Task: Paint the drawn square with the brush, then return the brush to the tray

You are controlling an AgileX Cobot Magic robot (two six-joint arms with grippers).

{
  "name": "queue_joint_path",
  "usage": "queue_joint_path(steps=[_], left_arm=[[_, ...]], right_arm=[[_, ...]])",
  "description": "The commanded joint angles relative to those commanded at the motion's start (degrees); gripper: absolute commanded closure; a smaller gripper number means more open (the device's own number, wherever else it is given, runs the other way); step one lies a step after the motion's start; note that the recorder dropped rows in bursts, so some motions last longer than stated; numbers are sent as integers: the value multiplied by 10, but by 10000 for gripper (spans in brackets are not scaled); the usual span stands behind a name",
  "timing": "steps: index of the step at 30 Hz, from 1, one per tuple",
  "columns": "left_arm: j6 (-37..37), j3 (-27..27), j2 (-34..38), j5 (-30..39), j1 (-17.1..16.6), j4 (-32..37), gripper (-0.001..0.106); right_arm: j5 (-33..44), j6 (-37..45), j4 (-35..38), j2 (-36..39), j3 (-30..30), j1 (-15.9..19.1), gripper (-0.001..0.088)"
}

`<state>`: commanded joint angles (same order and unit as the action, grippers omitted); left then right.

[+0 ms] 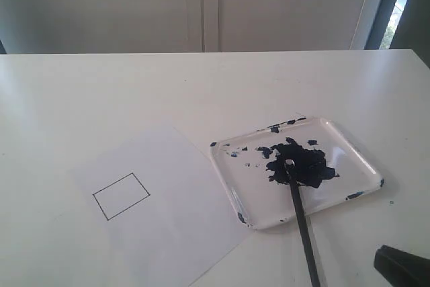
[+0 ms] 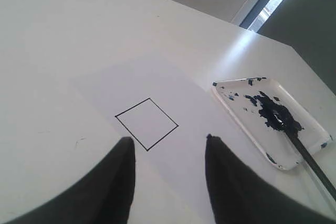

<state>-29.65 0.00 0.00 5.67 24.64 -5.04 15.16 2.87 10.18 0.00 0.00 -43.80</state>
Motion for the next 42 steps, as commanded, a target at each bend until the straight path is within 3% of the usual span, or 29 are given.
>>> queue_joint_path(steps=[4,6,8,10,12,19,26,29,38,42], left_arm=[[0,0,0,0,0,0,574],[0,0,0,0,0,0,574],[0,0,0,0,0,0,574],[0,0,0,0,0,0,574],[0,0,0,0,0,0,574],[0,0,0,0,0,0,574],[0,0,0,0,0,0,574],[0,0,0,0,0,0,574],[0,0,0,0,0,0,574],[0,0,0,0,0,0,574]], right_arm=[[-62,0,0,0,0,0,868],[-135,-4,2,0,0,0,868],[-232,-86,2,0,0,0,868],[-272,-180,2,0,0,0,868],[-300,-188,2,0,0,0,868],[-279,-190,2,0,0,0,868],[-304,-201,2,2,-1,-1,868],[-280,-183,2,68,-41,-1,868],[-166,-85,2,411,-196,-1,868],[-119,-47,2,530,-239,-1,868]])
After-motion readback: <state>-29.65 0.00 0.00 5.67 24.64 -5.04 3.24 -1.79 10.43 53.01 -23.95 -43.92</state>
